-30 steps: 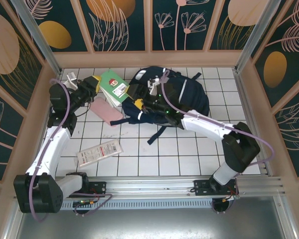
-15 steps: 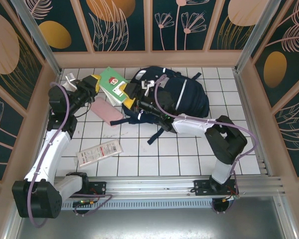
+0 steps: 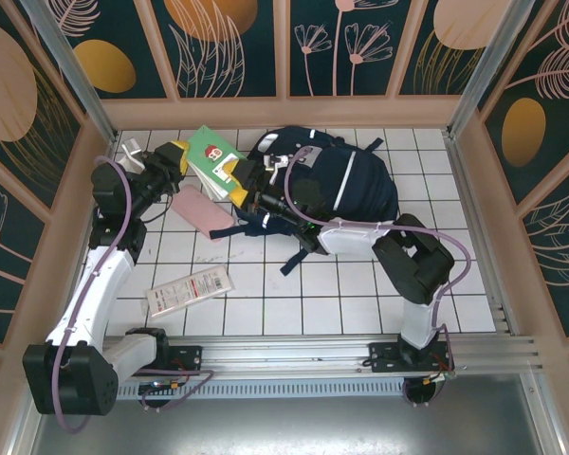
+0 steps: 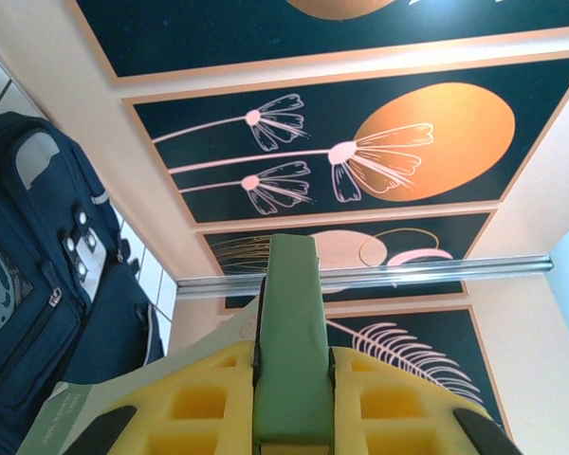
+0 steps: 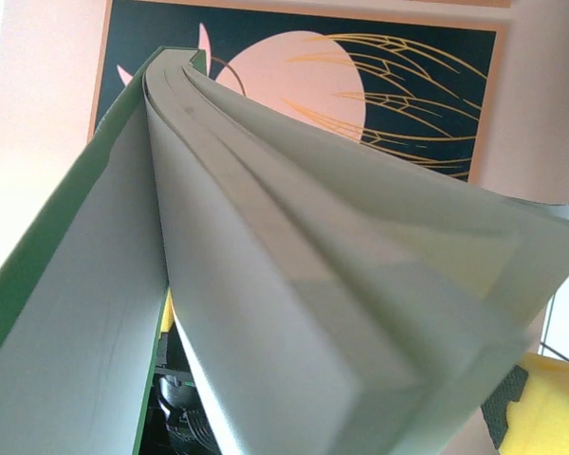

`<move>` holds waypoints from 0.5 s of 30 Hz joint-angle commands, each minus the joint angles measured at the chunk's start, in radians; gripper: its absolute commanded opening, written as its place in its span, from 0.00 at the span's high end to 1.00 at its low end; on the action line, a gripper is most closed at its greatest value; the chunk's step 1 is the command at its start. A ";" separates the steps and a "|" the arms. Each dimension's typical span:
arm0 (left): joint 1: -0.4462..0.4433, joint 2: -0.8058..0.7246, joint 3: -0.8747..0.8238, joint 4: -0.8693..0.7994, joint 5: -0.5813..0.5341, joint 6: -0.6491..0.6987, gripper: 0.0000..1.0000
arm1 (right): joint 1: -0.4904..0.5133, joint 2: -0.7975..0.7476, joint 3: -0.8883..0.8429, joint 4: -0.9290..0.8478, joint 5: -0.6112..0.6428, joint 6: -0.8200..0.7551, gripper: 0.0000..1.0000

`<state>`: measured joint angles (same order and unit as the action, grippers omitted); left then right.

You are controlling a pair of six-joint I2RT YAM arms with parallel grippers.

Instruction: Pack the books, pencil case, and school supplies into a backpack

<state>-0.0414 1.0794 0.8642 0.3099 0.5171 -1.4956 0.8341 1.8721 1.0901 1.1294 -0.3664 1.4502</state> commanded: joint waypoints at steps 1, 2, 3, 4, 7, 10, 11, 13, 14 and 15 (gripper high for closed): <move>-0.014 -0.032 0.072 0.089 0.021 -0.068 1.00 | 0.019 0.044 0.027 0.012 -0.016 0.009 0.01; -0.014 -0.032 0.074 0.087 0.021 -0.065 1.00 | 0.022 0.046 0.030 0.005 -0.020 0.007 0.01; -0.014 -0.030 0.075 0.086 0.021 -0.063 1.00 | 0.023 0.046 0.026 0.005 -0.017 0.004 0.01; -0.014 -0.029 0.076 0.086 0.022 -0.062 1.00 | 0.025 0.045 0.022 0.004 -0.016 0.002 0.01; -0.014 -0.029 0.082 0.084 0.021 -0.062 1.00 | 0.030 0.043 0.014 -0.013 -0.017 -0.007 0.01; -0.014 -0.026 0.094 0.077 0.022 -0.052 1.00 | 0.035 0.042 0.018 -0.049 -0.019 -0.025 0.01; -0.013 -0.025 0.096 0.073 0.021 -0.051 1.00 | 0.037 0.041 0.017 -0.058 -0.018 -0.028 0.01; -0.014 -0.027 0.097 0.073 0.024 -0.052 1.00 | 0.041 0.045 0.016 -0.061 -0.017 -0.032 0.01; -0.014 -0.027 0.099 0.071 0.023 -0.049 1.00 | 0.041 0.046 0.016 -0.062 -0.019 -0.031 0.01; -0.014 -0.028 0.099 0.068 0.023 -0.048 1.00 | 0.042 0.048 0.016 -0.063 -0.019 -0.030 0.01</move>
<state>-0.0414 1.0798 0.8970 0.2855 0.5144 -1.4944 0.8471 1.8896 1.1004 1.1477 -0.3599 1.4494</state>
